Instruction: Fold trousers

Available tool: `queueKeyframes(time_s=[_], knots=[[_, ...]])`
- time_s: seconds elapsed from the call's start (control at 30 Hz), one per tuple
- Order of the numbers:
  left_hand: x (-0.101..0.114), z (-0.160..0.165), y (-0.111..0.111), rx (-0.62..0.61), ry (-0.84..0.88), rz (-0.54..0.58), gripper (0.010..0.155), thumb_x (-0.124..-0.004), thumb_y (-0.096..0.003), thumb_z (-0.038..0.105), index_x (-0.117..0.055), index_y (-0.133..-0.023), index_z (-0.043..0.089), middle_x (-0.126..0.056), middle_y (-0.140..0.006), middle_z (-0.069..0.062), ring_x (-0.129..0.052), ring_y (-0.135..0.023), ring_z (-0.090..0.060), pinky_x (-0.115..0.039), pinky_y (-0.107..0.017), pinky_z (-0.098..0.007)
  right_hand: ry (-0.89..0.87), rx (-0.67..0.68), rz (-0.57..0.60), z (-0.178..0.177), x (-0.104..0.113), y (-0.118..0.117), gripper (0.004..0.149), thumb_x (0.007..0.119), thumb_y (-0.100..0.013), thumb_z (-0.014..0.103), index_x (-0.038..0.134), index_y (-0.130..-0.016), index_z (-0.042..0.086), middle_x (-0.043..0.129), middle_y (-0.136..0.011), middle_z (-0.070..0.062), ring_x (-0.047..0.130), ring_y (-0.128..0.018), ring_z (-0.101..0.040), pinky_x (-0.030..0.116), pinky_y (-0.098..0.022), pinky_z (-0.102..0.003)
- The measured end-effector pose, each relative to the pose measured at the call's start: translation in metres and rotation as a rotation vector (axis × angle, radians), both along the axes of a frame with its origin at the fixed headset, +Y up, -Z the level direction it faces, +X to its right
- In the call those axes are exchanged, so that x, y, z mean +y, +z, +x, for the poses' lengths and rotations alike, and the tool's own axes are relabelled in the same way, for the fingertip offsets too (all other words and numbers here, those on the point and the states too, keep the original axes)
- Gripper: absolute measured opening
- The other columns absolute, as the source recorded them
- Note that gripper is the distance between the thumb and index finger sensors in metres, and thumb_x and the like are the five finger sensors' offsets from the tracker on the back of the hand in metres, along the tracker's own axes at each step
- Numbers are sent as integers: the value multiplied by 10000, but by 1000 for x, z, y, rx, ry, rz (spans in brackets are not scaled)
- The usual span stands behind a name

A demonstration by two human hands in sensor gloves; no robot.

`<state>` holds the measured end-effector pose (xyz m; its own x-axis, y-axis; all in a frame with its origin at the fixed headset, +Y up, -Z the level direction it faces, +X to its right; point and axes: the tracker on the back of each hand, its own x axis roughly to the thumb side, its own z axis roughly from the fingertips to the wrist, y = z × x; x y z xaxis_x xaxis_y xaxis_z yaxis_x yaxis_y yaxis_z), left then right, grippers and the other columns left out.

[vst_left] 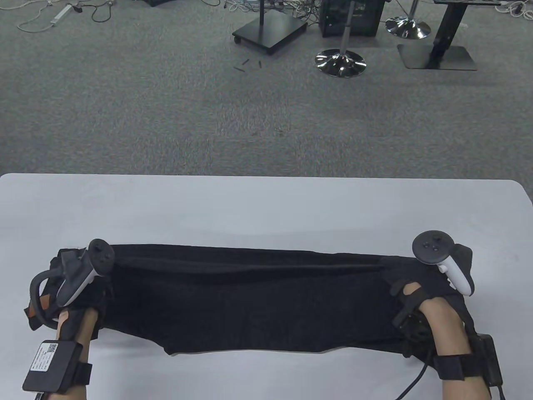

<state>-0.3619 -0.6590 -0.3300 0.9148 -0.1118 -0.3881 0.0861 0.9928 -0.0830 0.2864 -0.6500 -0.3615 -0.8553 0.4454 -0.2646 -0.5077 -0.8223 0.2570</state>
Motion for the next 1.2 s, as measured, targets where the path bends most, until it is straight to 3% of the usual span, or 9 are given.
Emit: queueKeyframes(time_s=[0.07, 0.2, 0.43, 0.63, 0.77, 0.9, 1.07, 1.2], knots=[[-11, -4, -2, 20, 14, 2, 483, -793, -532, 488, -832, -992, 346, -837, -1065, 115, -859, -1038, -217, -603, -820, -557, 18, -17, -48, 0, -11, -7, 433, 844, -543, 279, 787, -950, 145, 858, -908, -167, 674, -968, -426, 433, -742, -665], [-35, -10, -7, 34, 56, -51, 483, -794, -531, 488, -836, -989, 341, -845, -1059, 111, -868, -1031, -215, -613, -814, -556, 27, -34, 3, -6, -33, -19, 422, 847, -537, 245, 793, -941, 137, 864, -888, -176, 690, -950, -428, 444, -738, -663], [-54, -12, -16, 50, 68, -74, 488, -770, -550, 502, -797, -1013, 348, -811, -1081, 116, -846, -1050, -207, -607, -823, -550, -35, -130, 149, 0, -38, -31, 476, 835, -544, 310, 726, -985, 168, 791, -967, -144, 623, -997, -412, 388, -758, -666], [-73, -9, -17, 39, 101, -118, 511, -759, -545, 531, -785, -1021, 347, -806, -1084, 114, -838, -1057, -210, -616, -818, -547, -53, -253, 61, 33, -60, -18, 508, 782, -564, 343, 645, -1033, 203, 653, -1086, -124, 519, -1054, -417, 331, -766, -679], [-82, -12, -17, 48, 150, -139, 514, -755, -545, 527, -787, -1021, 337, -811, -1081, 100, -848, -1047, -220, -622, -813, -547, -124, -216, 33, 56, -59, 1, 484, 804, -555, 377, 723, -1002, 207, 715, -1064, -118, 579, -1033, -429, 380, -756, -679], [-88, -15, -15, 46, 170, -139, 519, -751, -543, 527, -784, -1023, 333, -813, -1079, 95, -846, -1046, -223, -616, -814, -548, -143, -98, -15, 61, -65, 22, 488, 820, -547, 378, 737, -996, 206, 711, -1068, -121, 585, -1031, -427, 393, -748, -680], [-90, -15, -16, 47, 173, -143, 518, -750, -545, 525, -784, -1024, 331, -812, -1079, 94, -840, -1050, -227, -611, -817, -553, -28, 1, -154, 54, -80, 40, 578, 848, -543, 391, 610, -1060, 286, 513, -1165, -79, 401, -1095, -421, 276, -761, -691], [-93, -13, -16, 41, 160, -152, 520, -748, -544, 522, -785, -1023, 324, -821, -1072, 81, -845, -1043, -230, -601, -820, -553, 50, 45, -171, 40, -96, 39, 646, 865, -530, 415, 532, -1078, 333, 383, -1195, -39, 284, -1116, -395, 226, -763, -685]])
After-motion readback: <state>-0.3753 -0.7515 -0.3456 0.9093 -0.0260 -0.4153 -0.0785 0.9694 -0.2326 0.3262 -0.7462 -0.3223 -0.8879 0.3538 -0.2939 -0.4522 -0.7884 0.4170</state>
